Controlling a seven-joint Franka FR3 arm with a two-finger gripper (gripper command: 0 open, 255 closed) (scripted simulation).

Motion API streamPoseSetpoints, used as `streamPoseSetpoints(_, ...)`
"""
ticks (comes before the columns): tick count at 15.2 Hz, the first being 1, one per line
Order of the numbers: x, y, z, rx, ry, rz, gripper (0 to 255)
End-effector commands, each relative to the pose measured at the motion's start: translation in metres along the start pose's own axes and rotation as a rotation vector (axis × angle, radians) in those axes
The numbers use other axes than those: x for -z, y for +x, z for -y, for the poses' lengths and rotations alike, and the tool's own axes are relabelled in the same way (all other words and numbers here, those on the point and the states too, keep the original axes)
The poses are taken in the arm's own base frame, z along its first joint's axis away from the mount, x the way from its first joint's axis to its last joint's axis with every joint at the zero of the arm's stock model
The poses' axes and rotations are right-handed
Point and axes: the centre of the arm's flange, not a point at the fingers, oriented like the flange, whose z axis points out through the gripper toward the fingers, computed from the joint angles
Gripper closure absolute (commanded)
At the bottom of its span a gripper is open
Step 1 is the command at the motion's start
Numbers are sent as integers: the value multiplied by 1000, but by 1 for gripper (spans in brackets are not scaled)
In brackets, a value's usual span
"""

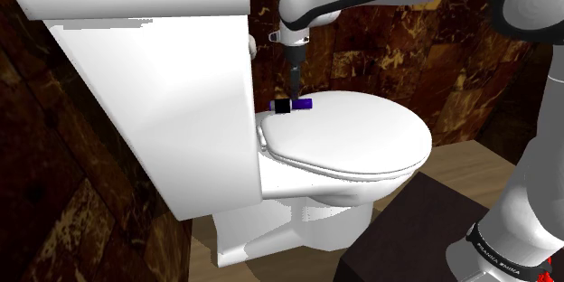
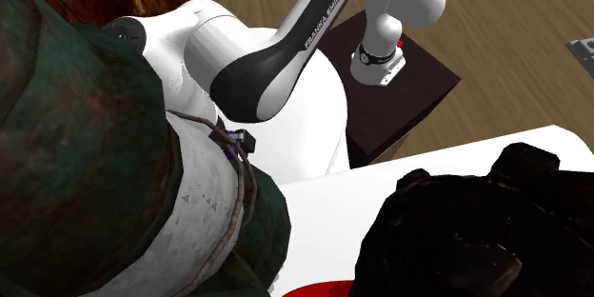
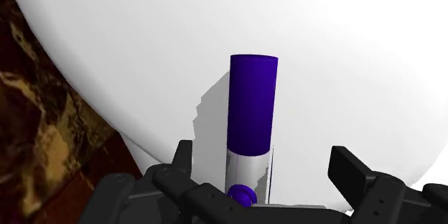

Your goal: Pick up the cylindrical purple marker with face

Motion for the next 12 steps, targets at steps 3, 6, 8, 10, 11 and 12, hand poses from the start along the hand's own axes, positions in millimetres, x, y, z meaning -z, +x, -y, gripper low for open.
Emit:
streamPoseSetpoints(3,-19,5,-3,15,2,1,0)
streamPoseSetpoints(6,-35,6,-4,15,2,1,0)
streamPoseSetpoints(8,-38,6,-4,15,2,1,0)
streamPoseSetpoints(10,-38,6,-4,15,2,1,255)
streamPoseSetpoints(11,-38,6,-4,15,2,1,255)
streamPoseSetpoints(12,-38,6,-4,15,2,1,255)
